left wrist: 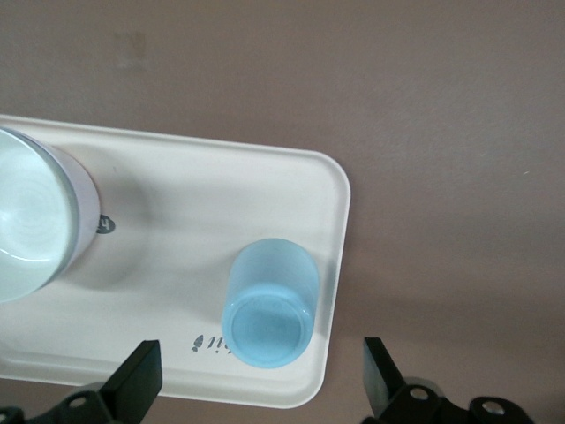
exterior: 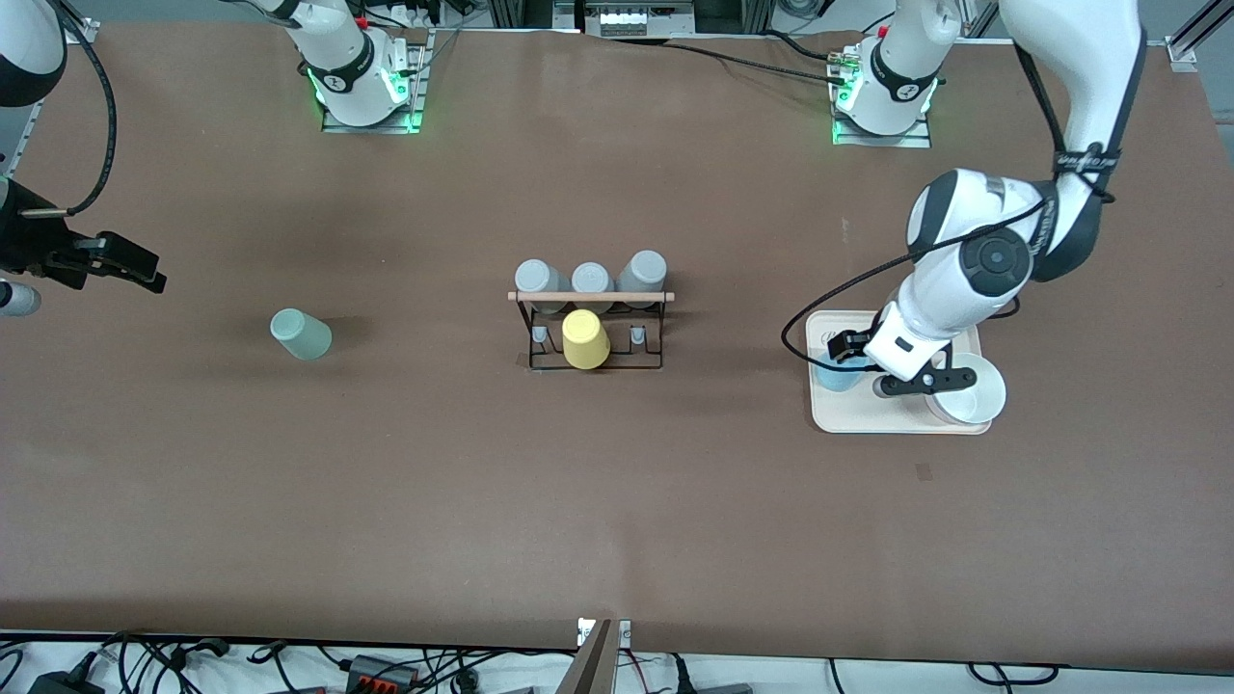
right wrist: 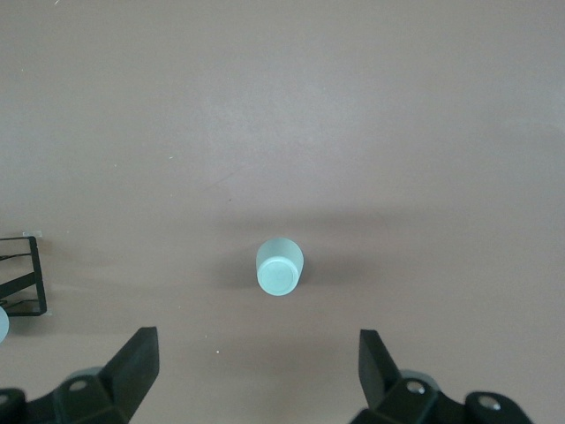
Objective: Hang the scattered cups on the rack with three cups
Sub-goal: 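Grasp the light blue cup with the left gripper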
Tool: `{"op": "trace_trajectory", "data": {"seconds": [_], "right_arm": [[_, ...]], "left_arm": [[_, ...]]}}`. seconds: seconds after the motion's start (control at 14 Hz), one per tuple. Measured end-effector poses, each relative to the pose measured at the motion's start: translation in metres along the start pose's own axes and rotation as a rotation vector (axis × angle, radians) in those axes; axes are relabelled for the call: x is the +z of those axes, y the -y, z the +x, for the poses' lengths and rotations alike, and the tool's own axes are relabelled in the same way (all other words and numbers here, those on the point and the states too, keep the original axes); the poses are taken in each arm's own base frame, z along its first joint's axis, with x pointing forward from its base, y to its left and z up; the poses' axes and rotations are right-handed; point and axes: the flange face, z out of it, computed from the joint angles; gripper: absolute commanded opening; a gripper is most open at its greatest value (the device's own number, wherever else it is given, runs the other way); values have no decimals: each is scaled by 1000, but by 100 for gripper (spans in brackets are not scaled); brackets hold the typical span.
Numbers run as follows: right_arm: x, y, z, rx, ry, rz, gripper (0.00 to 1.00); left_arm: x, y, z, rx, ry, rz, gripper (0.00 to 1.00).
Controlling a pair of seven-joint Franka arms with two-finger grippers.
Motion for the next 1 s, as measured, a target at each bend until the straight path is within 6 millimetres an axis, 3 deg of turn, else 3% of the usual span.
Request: {"op": "trace_trajectory", "data": {"seconds": [0.36, 0.57, 0.79, 1.0], "right_arm": [[0, 0, 0, 0, -1, 0, 100], [0, 0, 0, 0, -1, 0, 100], [0, 0, 0, 0, -2, 0, 100], [0, 0, 0, 0, -1, 0, 100]], "left_arm": [[54, 2, -7, -26, 7, -3, 98], [68, 3, -9, -30, 4, -6, 72], [68, 3, -9, -30, 4, -6, 50], [59, 1, -4, -30, -15, -13, 41]]}}
